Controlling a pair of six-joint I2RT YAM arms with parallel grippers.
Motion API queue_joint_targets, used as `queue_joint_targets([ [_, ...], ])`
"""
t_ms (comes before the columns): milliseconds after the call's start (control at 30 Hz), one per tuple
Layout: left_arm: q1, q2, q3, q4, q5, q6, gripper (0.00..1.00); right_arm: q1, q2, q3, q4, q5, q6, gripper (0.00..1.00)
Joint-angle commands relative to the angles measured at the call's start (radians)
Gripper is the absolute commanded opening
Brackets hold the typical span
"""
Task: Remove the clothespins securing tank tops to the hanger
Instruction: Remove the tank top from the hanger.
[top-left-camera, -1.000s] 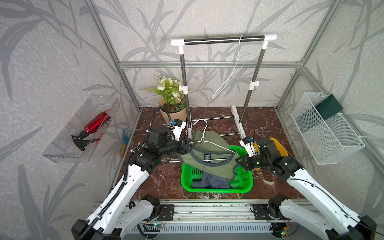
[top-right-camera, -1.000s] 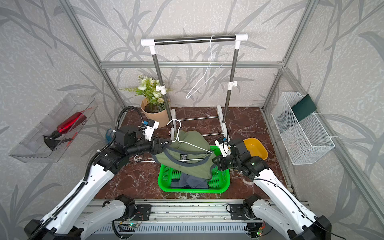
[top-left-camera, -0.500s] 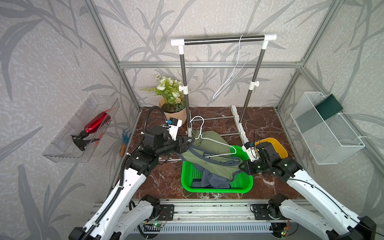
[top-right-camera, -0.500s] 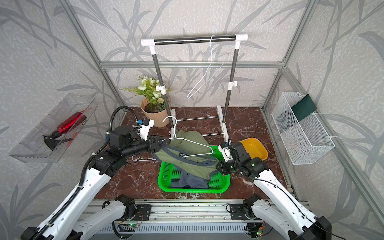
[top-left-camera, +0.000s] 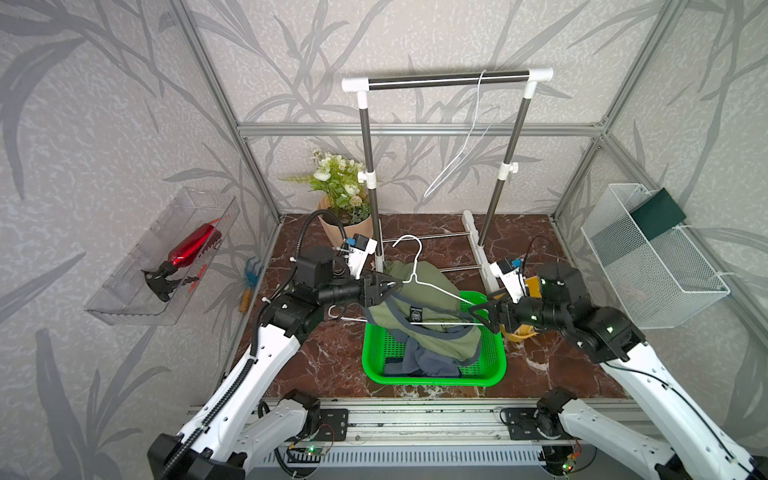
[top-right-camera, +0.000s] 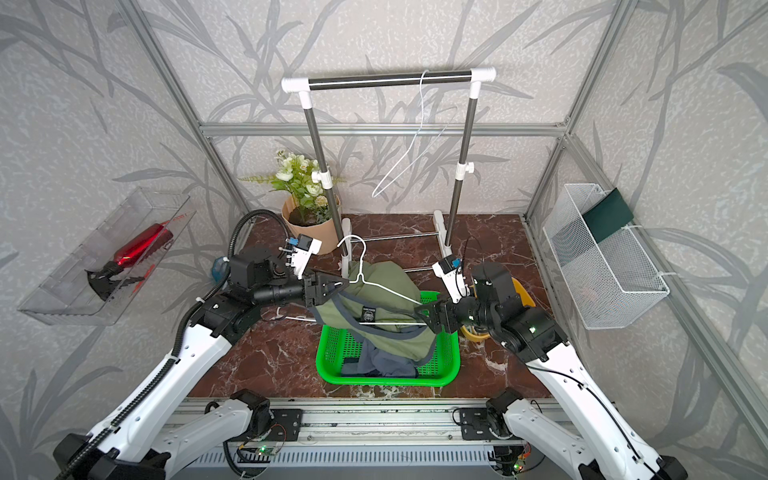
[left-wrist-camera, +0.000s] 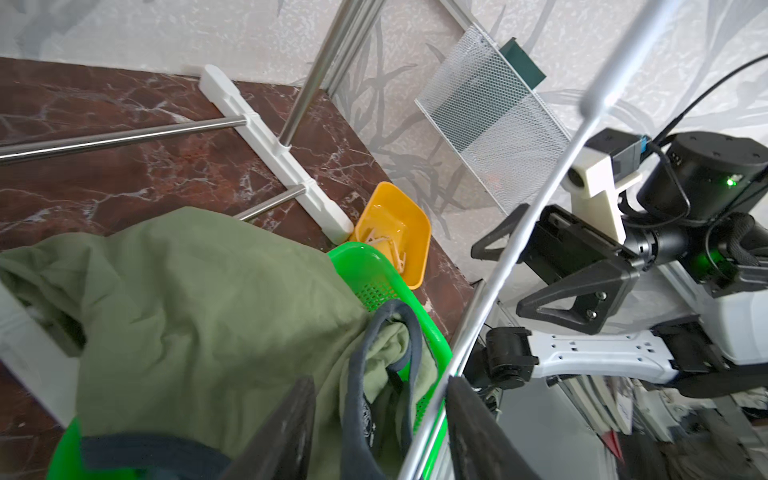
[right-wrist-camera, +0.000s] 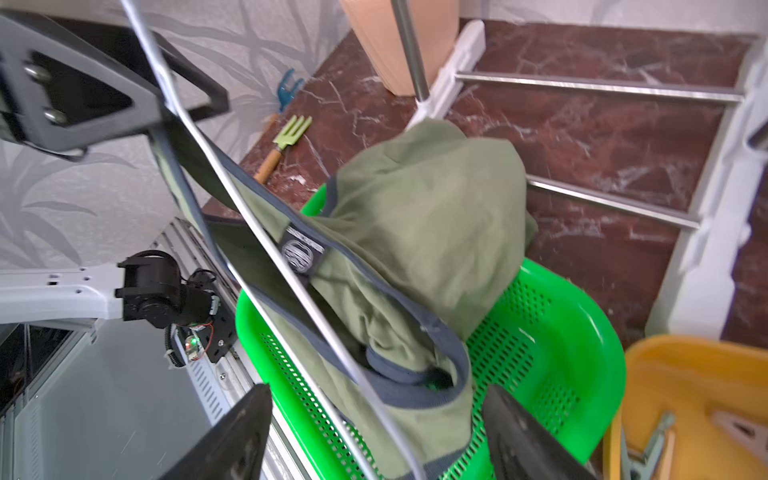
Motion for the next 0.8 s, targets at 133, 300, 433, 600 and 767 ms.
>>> queue_joint_targets([
  [133, -0.003, 0.082, 0.015, 0.098, 0.231, -0.03, 0.0, 0.008, 0.169, 0.142, 0.086, -0.217, -0.108, 0.81],
  [300, -0.005, 0.095, 0.029, 0.107, 0.233, -0.03, 0.0, 0.039, 0.241, 0.149, 0.168, -0.386, -0.084, 0.77],
  [433, -0.005, 0.101, 0.036, 0.107, 0.227, -0.026, 0.0, 0.077, 0.245, 0.12, 0.219, -0.421, -0.057, 0.67],
  [600, -0.006, 0.113, 0.03, 0.126, 0.225, -0.035, 0.0, 0.111, 0.246, 0.107, 0.191, -0.408, -0.061, 0.36],
  [767, -0.011, 0.116, 0.009, 0.166, 0.207, -0.056, 0.0, 0.111, 0.191, 0.065, 0.181, -0.375, -0.042, 0.08],
])
